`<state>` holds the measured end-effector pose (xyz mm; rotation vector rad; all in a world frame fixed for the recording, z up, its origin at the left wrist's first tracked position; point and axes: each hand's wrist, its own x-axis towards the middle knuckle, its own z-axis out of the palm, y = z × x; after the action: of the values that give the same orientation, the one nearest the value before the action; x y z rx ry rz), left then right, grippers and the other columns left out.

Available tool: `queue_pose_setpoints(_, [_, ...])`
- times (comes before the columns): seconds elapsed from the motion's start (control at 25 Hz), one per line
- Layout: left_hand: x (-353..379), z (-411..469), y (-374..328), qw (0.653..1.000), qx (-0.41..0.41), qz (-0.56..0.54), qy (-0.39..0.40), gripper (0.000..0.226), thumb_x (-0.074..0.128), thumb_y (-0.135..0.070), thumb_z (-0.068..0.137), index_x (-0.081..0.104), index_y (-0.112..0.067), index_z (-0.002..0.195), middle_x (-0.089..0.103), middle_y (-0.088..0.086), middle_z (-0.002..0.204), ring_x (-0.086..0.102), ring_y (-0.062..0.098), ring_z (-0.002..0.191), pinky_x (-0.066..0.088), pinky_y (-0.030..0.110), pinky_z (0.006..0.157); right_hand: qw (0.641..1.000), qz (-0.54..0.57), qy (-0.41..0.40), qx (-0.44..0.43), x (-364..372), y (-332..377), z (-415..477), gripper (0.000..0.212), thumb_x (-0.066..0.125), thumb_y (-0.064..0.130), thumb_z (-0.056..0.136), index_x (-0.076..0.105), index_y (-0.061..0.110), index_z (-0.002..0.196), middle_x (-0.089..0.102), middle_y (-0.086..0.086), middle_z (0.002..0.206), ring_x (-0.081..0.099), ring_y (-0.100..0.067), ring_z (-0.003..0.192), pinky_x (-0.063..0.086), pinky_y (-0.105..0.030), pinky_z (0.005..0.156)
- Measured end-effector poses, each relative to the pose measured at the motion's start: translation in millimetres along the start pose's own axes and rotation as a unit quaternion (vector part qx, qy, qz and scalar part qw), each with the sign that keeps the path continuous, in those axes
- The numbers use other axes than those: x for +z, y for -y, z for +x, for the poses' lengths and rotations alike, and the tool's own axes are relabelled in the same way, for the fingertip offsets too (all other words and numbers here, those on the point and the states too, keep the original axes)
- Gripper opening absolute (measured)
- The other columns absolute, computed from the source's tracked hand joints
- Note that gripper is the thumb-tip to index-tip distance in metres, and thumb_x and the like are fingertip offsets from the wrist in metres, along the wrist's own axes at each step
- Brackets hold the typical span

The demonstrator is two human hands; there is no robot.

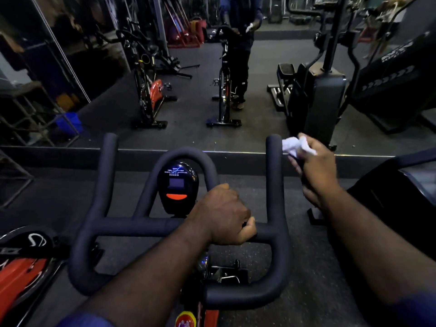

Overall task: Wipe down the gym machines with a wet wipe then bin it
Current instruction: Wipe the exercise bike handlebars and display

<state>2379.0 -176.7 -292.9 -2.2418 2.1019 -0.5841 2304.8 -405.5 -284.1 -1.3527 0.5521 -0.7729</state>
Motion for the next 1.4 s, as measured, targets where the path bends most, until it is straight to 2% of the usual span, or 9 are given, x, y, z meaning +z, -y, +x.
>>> queue_pose_setpoints(0.28, [3,0,3,1.0,0.004,-0.001,0.008,0.047,0.044,-0.044,0.088,0.069,-0.014,0.062,0.064,0.008,0.06,0.056,0.029,0.061,0.036,0.037,0.068,0.992,-0.119,0.031,-0.035,-8,-60,-84,0.034,0.059,0.03,0.105,0.072,0.012,0.131,0.073,-0.006,0.129,0.066,-0.031,0.126,0.052,-0.054,0.107])
queue_pose_setpoints(0.44, [4,1,4,1.0,0.003,0.001,0.008,0.048,0.042,-0.044,0.089,0.069,-0.014,0.063,0.065,0.007,0.061,0.057,0.028,0.062,0.039,0.037,0.069,0.985,-0.171,-0.02,-0.027,-26,-79,-168,0.034,0.056,-0.001,0.098,0.083,0.02,0.102,0.081,-0.001,0.103,0.075,-0.022,0.103,0.059,-0.041,0.09])
queue_pose_setpoints(0.6, [1,0,2,1.0,0.004,0.006,0.008,0.05,0.038,-0.045,0.09,0.069,-0.015,0.065,0.067,0.006,0.063,0.058,0.028,0.063,0.039,0.037,0.071,0.944,-0.212,-0.233,-0.095,-20,-12,-96,0.03,0.056,0.014,0.085,0.082,0.022,0.098,0.076,0.008,0.088,0.074,-0.018,0.092,0.055,-0.02,0.081])
queue_pose_setpoints(0.76, [3,0,4,1.0,0.004,0.011,0.005,0.051,0.037,-0.046,0.09,0.069,-0.014,0.065,0.068,0.007,0.065,0.06,0.029,0.065,0.037,0.037,0.071,0.906,-0.317,0.046,-0.277,12,32,-21,0.044,0.048,0.001,0.086,0.075,0.005,0.12,0.073,-0.011,0.127,0.065,-0.021,0.126,0.047,-0.041,0.114])
queue_pose_setpoints(0.84, [3,0,3,1.0,0.007,0.024,0.009,0.05,0.04,-0.044,0.09,0.069,-0.014,0.064,0.068,0.008,0.063,0.059,0.031,0.063,0.036,0.037,0.07,0.792,-0.481,0.195,-0.321,13,20,-28,0.047,0.044,-0.001,0.086,0.07,0.004,0.126,0.063,-0.014,0.143,0.047,-0.03,0.146,0.039,-0.05,0.12])
queue_pose_setpoints(0.92, [2,-2,2,0.999,0.008,0.031,0.004,0.047,0.043,-0.042,0.089,0.069,-0.012,0.062,0.066,0.009,0.059,0.058,0.031,0.059,0.036,0.037,0.067,0.75,-0.531,0.22,-0.327,-4,1,-57,0.048,0.043,-0.001,0.086,0.069,0.003,0.127,0.056,-0.012,0.151,0.032,-0.027,0.155,0.036,-0.054,0.121])
queue_pose_setpoints(1.12, [5,-2,3,0.999,0.005,0.037,0.005,0.049,0.041,-0.043,0.088,0.07,-0.014,0.062,0.065,0.008,0.058,0.059,0.03,0.06,0.036,0.037,0.067,0.825,-0.412,0.233,-0.308,-43,-39,-164,0.044,0.044,0.029,0.109,0.062,0.004,0.14,0.051,-0.005,0.156,0.04,-0.024,0.151,0.034,-0.042,0.124])
queue_pose_setpoints(1.28, [3,-3,1,0.999,0.009,0.033,0.016,0.053,0.036,-0.045,0.091,0.069,-0.015,0.064,0.063,0.007,0.06,0.058,0.029,0.062,0.029,0.037,0.067,0.9,-0.32,0.047,-0.292,-33,-9,-149,0.027,0.059,-0.003,0.098,0.078,0.012,0.112,0.076,0.004,0.119,0.072,-0.017,0.113,0.057,-0.046,0.098])
queue_pose_setpoints(1.4, [-1,-4,3,0.998,0.025,0.048,0.011,0.059,0.035,-0.05,0.098,0.067,-0.015,0.062,0.062,0.006,0.058,0.058,0.028,0.06,0.029,0.036,0.067,0.908,-0.294,-0.068,-0.29,-16,24,-96,0.037,0.05,-0.009,0.095,0.076,0.005,0.117,0.076,-0.002,0.117,0.072,-0.016,0.111,0.055,-0.04,0.102])
